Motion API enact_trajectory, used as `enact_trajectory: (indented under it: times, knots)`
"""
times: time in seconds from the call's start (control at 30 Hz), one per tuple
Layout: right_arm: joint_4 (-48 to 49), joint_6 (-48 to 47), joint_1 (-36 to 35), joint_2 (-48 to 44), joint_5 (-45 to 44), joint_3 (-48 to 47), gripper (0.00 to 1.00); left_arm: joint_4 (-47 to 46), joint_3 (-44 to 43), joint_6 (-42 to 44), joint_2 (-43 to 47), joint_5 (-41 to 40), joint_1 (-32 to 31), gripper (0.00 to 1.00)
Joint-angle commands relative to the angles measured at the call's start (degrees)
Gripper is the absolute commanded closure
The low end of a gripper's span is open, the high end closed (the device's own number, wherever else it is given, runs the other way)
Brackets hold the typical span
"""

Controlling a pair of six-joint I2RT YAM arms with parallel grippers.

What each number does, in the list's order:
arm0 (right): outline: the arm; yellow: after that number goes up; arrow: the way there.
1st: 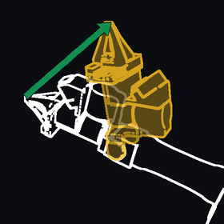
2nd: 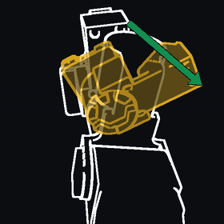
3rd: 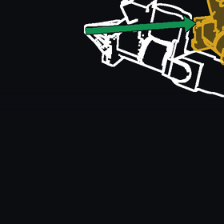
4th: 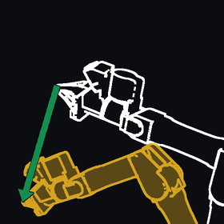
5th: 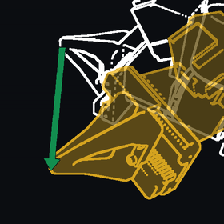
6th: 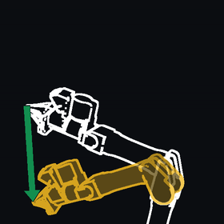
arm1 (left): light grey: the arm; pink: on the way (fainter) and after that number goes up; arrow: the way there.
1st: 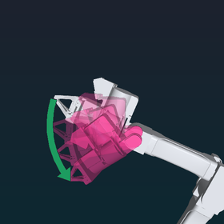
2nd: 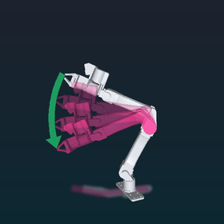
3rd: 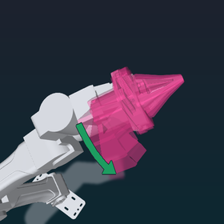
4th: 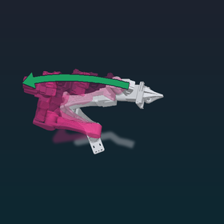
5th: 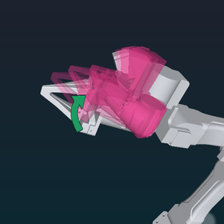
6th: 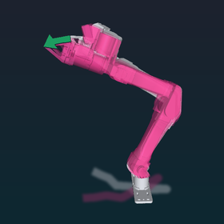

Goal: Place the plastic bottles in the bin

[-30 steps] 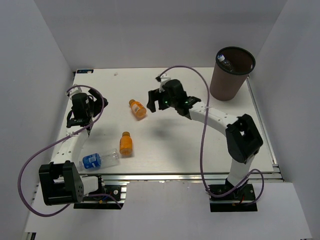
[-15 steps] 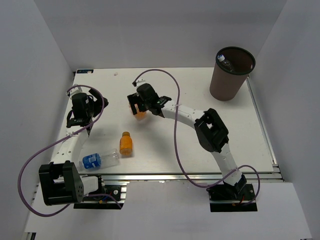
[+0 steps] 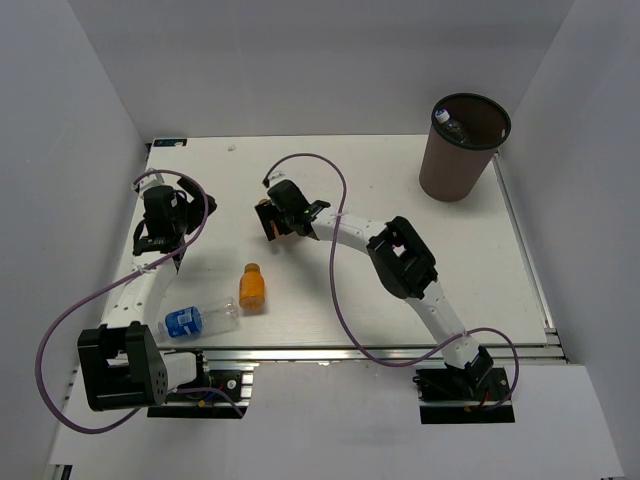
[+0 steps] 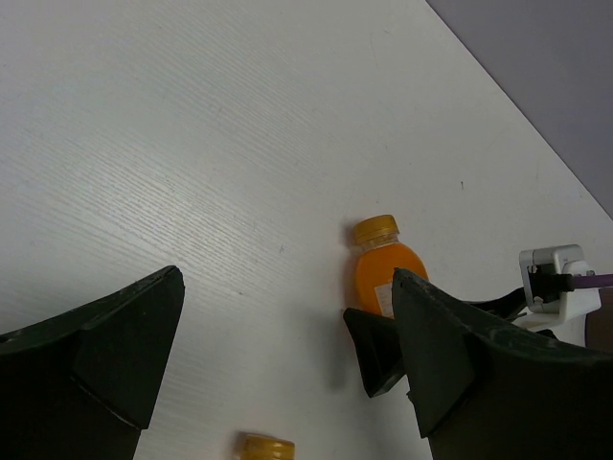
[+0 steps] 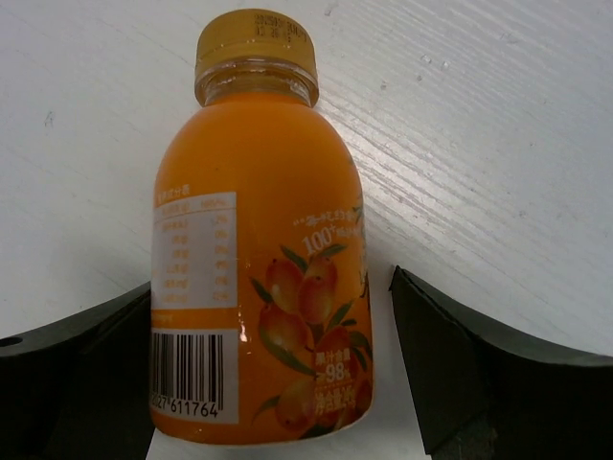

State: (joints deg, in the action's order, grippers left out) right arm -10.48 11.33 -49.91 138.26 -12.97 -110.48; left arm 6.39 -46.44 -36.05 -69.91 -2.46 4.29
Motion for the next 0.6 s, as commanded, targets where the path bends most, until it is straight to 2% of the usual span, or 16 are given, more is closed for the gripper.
enact_trajectory:
  times: [0.0, 0.13, 0.23, 0.27, 0.33, 0.37, 0.47, 0.57]
  knots:
    - [2.8, -0.9, -0.3, 0.5, -0.3, -1.6, 0.11, -0.9, -0.8, -0.2, 1.5, 0.0, 0.0, 0.02]
    - [3.8, -1.1, -0.3, 0.9, -0.5, -1.1, 0.11, -0.9, -0.9, -0.2, 1.4, -0.2, 0.1, 0.02]
    - [4.7, -1.1, -0.3, 0.8, -0.7, -0.6, 0.14, -0.7, -0.9, 0.1, 1.4, -0.5, 0.0, 0.02]
    - [5.0, -1.1, -0.3, 0.6, -0.9, -0.4, 0.23, -0.8, -0.9, 0.3, 1.4, -0.5, 0.1, 0.02]
    - [5.8, -1.5, -0.3, -0.1, -0.8, 0.2, 0.33, -0.9, -1.0, 0.3, 1.5, -0.5, 0.0, 0.02]
    - [6.3, -1.8, -0.3, -0.5, -0.3, 0.4, 0.43, -0.9, -0.9, 0.4, 1.5, -0.5, 0.0, 0.02]
    - [8.2, -3.0, -0.3, -2.5, 0.1, 1.8, 0.58, -0.6, -1.0, 0.2, 1.6, -0.9, 0.0, 0.02]
    - [9.8, -4.0, -0.3, -5.7, -0.4, 4.4, 0.67, -0.6, -1.1, 0.4, 1.8, -0.5, 0.1, 0.02]
